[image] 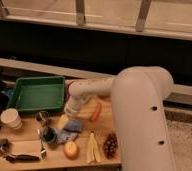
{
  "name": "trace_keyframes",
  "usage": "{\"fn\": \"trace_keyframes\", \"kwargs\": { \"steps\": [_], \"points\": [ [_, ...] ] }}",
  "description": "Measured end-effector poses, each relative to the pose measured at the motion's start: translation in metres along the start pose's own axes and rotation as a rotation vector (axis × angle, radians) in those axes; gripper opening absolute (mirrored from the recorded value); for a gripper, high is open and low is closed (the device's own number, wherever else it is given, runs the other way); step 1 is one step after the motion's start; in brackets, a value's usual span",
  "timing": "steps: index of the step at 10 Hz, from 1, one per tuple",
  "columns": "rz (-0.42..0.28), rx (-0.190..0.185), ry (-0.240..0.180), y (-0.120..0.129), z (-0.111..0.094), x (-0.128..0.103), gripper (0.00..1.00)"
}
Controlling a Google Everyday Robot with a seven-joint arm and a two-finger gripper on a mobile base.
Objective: Wipe purple bowl with sponge
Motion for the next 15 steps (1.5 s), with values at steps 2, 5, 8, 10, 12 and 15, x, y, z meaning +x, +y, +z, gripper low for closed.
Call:
{"fn": "trace_keyframes", "kwargs": {
  "steps": [2, 5, 8, 10, 12, 15],
  "points": [
    [0.000, -0.005, 0.002, 0.002, 0.003, -0.001, 0.65],
    [-0.001, -0.006, 0.008, 0.003, 0.002, 0.001, 0.35],
    [0.007, 0.022, -0.006, 0.002, -0.006, 0.001, 0.07],
    [0.009, 0.058, -0.020, 0.000, -0.019, -0.003, 0.00],
    [0.019, 0.135, -0.042, -0.016, -0.058, -0.011, 0.00],
    [0.039, 0.248, -0.069, -0.040, -0.109, -0.030, 0.00]
  ]
}}
